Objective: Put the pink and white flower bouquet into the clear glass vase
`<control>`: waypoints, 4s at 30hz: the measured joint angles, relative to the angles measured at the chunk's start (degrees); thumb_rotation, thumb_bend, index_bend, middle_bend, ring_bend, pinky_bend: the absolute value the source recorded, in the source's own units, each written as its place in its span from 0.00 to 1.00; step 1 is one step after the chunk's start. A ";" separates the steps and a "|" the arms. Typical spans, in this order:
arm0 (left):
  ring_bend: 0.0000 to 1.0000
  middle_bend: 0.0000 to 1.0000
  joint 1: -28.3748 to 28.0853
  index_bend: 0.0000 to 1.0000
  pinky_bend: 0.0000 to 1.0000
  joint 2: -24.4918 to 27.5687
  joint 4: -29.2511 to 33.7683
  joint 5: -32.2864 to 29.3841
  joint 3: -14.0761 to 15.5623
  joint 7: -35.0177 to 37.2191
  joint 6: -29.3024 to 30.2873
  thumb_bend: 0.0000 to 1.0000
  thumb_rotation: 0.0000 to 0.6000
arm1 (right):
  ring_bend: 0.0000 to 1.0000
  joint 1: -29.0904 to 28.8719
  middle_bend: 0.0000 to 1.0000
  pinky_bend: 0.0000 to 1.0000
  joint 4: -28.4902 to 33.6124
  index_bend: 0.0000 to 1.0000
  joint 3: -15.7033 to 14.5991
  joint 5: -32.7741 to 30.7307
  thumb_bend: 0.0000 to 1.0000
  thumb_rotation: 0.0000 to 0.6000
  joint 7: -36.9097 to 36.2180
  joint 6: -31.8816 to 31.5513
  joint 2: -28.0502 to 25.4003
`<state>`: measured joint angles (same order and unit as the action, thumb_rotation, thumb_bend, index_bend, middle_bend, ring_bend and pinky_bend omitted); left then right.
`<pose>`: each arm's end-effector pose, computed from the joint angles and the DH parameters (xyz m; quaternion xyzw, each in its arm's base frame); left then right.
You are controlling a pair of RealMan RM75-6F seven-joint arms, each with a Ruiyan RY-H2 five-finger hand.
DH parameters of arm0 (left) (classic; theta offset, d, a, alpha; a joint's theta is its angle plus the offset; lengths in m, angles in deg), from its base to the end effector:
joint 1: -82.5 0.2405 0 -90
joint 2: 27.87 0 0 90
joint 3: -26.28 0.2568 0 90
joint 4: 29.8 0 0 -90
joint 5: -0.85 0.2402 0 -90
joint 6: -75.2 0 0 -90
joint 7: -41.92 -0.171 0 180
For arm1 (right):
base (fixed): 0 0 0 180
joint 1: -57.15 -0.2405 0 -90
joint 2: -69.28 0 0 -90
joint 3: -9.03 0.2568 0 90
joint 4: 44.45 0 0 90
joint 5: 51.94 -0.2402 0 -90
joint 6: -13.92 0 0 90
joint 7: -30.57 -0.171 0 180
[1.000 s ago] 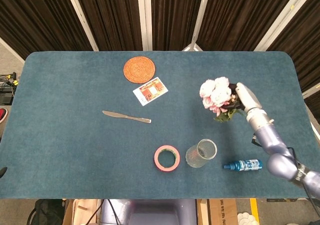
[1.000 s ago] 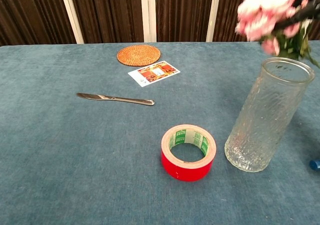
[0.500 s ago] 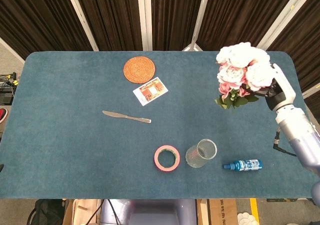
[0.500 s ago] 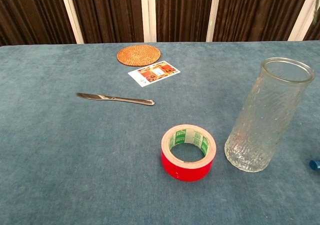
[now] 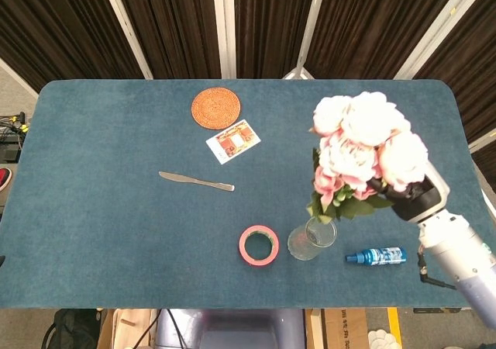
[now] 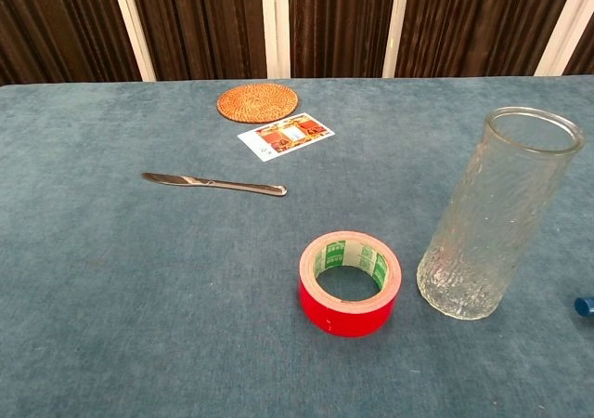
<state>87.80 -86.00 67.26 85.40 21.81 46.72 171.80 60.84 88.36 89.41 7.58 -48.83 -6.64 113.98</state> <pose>-0.3338 0.1556 0.1944 -0.4988 -0.3829 -0.4165 0.6566 -0.0266 -0.3175 0.2445 -0.2550 0.7465 -0.6106 0.0702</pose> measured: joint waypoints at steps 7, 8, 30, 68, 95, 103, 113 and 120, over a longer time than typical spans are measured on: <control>0.00 0.00 0.09 0.09 0.05 0.31 -0.59 -0.48 -0.37 1.22 0.09 0.22 1.00 | 0.45 -0.12 0.45 0.10 0.87 0.61 -4.03 3.73 0.39 1.00 1.79 -0.75 2.12; 0.00 0.00 0.08 0.09 0.05 0.31 -0.61 -0.46 -0.36 1.22 0.08 0.22 1.00 | 0.45 -0.24 0.45 0.10 0.79 0.61 -5.07 4.54 0.39 1.00 2.24 -1.13 2.55; 0.00 0.00 -0.26 0.09 0.05 -1.16 0.51 -0.31 -0.23 -4.13 0.08 0.22 1.00 | 0.45 -4.47 0.45 0.12 -9.51 0.61 -21.00 18.65 0.39 1.00 -3.89 -5.14 7.00; 0.00 0.00 -0.39 0.10 0.05 -1.31 1.20 0.61 0.41 -5.37 -0.29 0.22 1.00 | 0.02 -25.07 0.08 0.00 -29.29 0.14 -61.60 48.67 0.10 1.00 -25.16 -27.22 7.07; 0.00 0.00 0.32 0.10 0.05 -0.51 1.44 1.02 0.69 -2.98 0.52 0.22 1.00 | 0.02 -19.26 0.09 0.01 -40.51 0.14 -74.99 43.88 0.04 1.00 10.40 -48.31 -6.73; 0.00 0.00 0.65 0.10 0.05 -0.02 1.05 1.20 0.79 -1.23 0.86 0.22 1.00 | 0.00 -13.60 0.05 0.00 -36.96 0.14 -75.26 36.36 0.04 1.00 43.06 -53.07 -4.37; 0.00 0.00 0.73 0.10 0.05 0.00 0.52 1.27 0.62 -0.49 1.14 0.22 1.00 | 0.00 -7.99 0.02 0.00 -36.88 0.08 -75.58 31.56 0.04 1.00 78.20 -62.77 10.64; 0.00 0.00 0.47 0.10 0.05 0.30 0.56 0.41 0.44 0.05 0.21 0.22 1.00 | 0.00 -6.08 0.01 0.00 -37.40 0.08 -74.40 27.28 0.03 1.00 87.10 -67.26 17.01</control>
<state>88.27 -85.70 67.82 85.81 22.25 46.76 172.01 54.76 50.96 15.02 34.86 38.26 -73.91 130.99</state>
